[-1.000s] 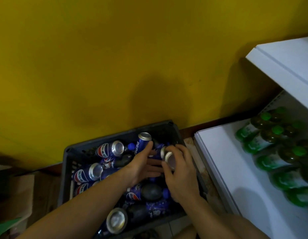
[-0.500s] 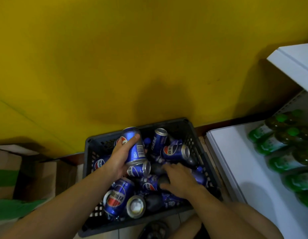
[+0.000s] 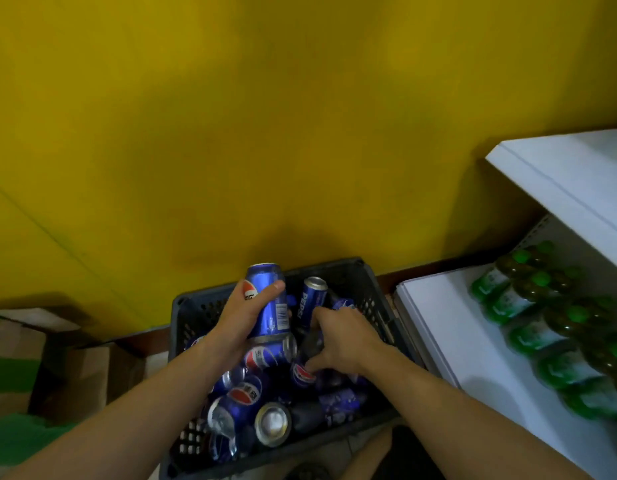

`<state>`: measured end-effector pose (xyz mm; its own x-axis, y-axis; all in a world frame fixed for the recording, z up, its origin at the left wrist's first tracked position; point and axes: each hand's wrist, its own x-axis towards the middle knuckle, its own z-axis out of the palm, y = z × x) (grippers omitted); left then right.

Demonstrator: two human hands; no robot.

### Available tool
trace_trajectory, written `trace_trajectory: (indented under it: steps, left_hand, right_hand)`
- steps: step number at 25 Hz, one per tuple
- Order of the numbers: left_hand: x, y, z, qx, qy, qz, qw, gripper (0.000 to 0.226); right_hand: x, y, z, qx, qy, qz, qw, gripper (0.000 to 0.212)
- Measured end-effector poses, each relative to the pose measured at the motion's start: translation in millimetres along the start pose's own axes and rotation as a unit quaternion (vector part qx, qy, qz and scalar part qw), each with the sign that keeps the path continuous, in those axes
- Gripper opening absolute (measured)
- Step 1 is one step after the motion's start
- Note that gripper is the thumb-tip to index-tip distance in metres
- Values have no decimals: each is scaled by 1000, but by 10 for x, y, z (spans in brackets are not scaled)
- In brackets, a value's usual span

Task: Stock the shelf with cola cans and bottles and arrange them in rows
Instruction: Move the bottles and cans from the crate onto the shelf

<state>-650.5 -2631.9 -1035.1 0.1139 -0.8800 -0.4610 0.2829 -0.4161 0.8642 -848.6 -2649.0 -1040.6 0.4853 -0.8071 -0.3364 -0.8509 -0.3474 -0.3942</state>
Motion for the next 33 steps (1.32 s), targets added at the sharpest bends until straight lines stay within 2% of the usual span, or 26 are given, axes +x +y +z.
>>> trace_trajectory:
  steps: [2, 4, 6, 9, 11, 13, 15, 17, 18, 22, 24, 27, 30, 33]
  left_hand:
    - [-45, 170, 56, -34, -1, 8, 999, 64]
    - [-103, 386, 168, -58, -23, 29, 998, 58]
    - [-182, 608, 349, -55, -55, 58, 995, 51]
    - [-310, 868, 712, -51, -112, 84, 989, 44]
    - [-407, 993, 976, -56, -148, 74, 985, 47]
    - [-529, 1099, 1300, -54, -192, 48, 979, 65]
    - [-689, 1169, 1702, -45, -244, 24, 969, 73]
    - [-845, 1180, 2123, -32, -292, 5, 956, 66]
    - [-923, 1158, 2320, -21, -314, -4, 949, 59]
    - [-1373, 932, 3244, 38, -387, -56, 919, 53]
    - [-1633, 747, 3700, 61, -414, -71, 906, 46]
    - [-1952, 396, 4417, 135, -443, -41, 885, 39]
    - [-2310, 24, 5165, 207, -460, -2, 863, 45]
    - [-2550, -282, 5694, 251, -462, 26, 850, 50]
  right_hand:
    - [-85, -24, -287, 139, 49, 15, 989, 75]
    - [-241, -23, -488, 270, 133, 36, 953, 67]
    - [-397, 31, -636, 416, 221, 67, 880, 50]
    - [-730, 181, -937, 584, 331, 111, 733, 43]
    - [-1050, 246, -1208, 627, 389, 118, 665, 44]
    - [-1431, 294, -1515, 638, 438, 106, 625, 42]
    - [-1853, 373, -1820, 635, 497, 95, 584, 31]
    - [-2291, 474, -2098, 625, 563, 102, 531, 13]
    - [-2499, 544, -2206, 616, 592, 108, 508, 12]
    - [-3478, 954, -2393, 562, 684, 128, 447, 14]
    - [-3919, 1170, -2402, 529, 717, 149, 429, 14]
    - [-4468, 1447, -2364, 466, 750, 199, 425, 14]
    - [-5022, 1785, -2218, 391, 782, 254, 414, 17]
    - [-5398, 2162, -2149, 344, 785, 294, 423, 17]
